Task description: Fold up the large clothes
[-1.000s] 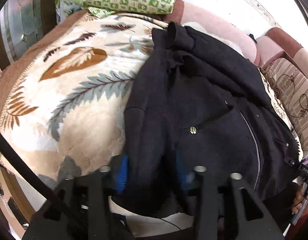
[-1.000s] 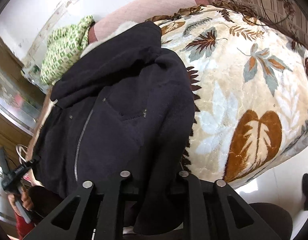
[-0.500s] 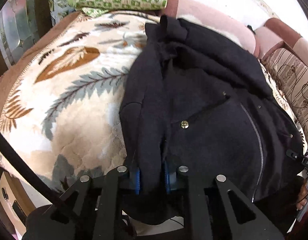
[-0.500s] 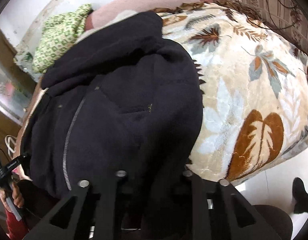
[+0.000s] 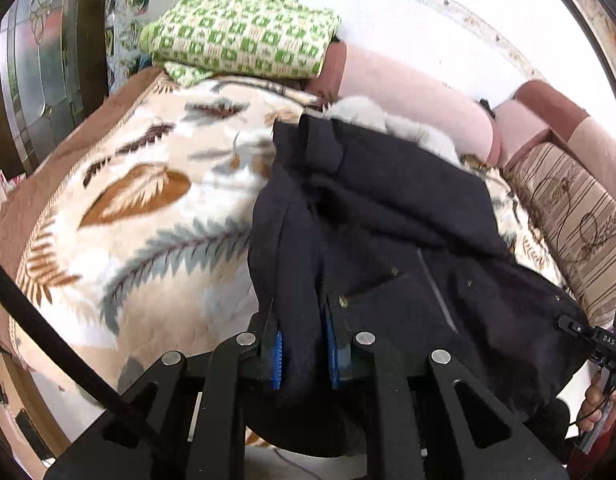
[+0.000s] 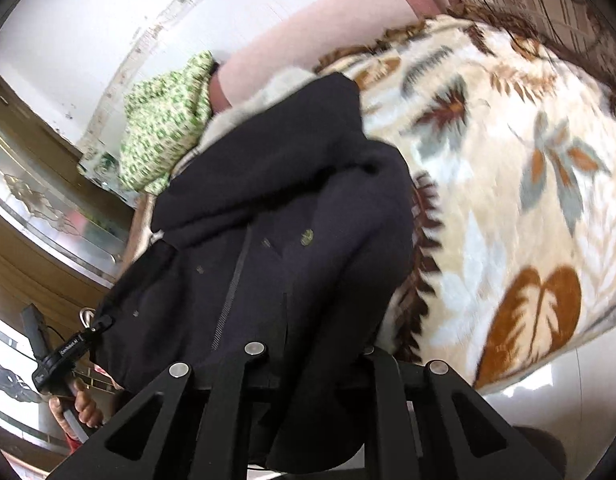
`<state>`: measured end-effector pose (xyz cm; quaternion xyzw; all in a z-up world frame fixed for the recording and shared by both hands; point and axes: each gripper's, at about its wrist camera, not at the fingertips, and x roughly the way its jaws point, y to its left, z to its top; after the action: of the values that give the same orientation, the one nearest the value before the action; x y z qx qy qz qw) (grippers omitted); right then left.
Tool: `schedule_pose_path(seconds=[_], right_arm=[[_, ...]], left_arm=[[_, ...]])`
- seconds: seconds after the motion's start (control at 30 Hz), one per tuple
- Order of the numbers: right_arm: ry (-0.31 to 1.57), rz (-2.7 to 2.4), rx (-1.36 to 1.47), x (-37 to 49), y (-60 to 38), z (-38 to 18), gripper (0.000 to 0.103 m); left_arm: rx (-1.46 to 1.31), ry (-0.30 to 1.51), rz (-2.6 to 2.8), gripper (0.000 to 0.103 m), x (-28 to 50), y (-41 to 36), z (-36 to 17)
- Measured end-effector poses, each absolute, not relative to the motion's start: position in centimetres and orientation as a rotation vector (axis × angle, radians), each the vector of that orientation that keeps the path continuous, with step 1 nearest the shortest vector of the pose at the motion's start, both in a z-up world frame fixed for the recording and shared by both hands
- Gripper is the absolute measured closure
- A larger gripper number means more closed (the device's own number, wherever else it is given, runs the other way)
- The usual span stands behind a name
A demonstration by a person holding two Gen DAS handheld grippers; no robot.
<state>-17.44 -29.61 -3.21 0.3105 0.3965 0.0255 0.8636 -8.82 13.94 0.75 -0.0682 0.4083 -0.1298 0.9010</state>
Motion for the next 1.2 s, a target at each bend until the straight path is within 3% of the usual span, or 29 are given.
schedule_pose_path(seconds=[0.57, 0.97, 1.07, 1.2], right_arm=[[0.728, 0.064, 0.567, -10.4, -29.5, 4.3, 0.091], [0.702, 0.035, 0.546, -4.4, -31.0, 6.5, 0.091], [0.7, 0.027, 0.537, -2.2, -31.3, 7.0, 0.091], [0.722, 0.023, 0.522, 1.1, -31.5, 7.0, 0.091]], left_arm=[[-0.185, 0.764, -0.276, 0.089, -1.9, 12.9, 6.7], [-0.196, 0.765, -0.233, 0.089, 6.0, 11.8, 8.7], [-0.161, 0.722, -0.174, 0.103, 7.8, 11.4, 9.8], [-0.169, 0.68, -0.156, 0.103, 11.2, 11.6, 12.0]])
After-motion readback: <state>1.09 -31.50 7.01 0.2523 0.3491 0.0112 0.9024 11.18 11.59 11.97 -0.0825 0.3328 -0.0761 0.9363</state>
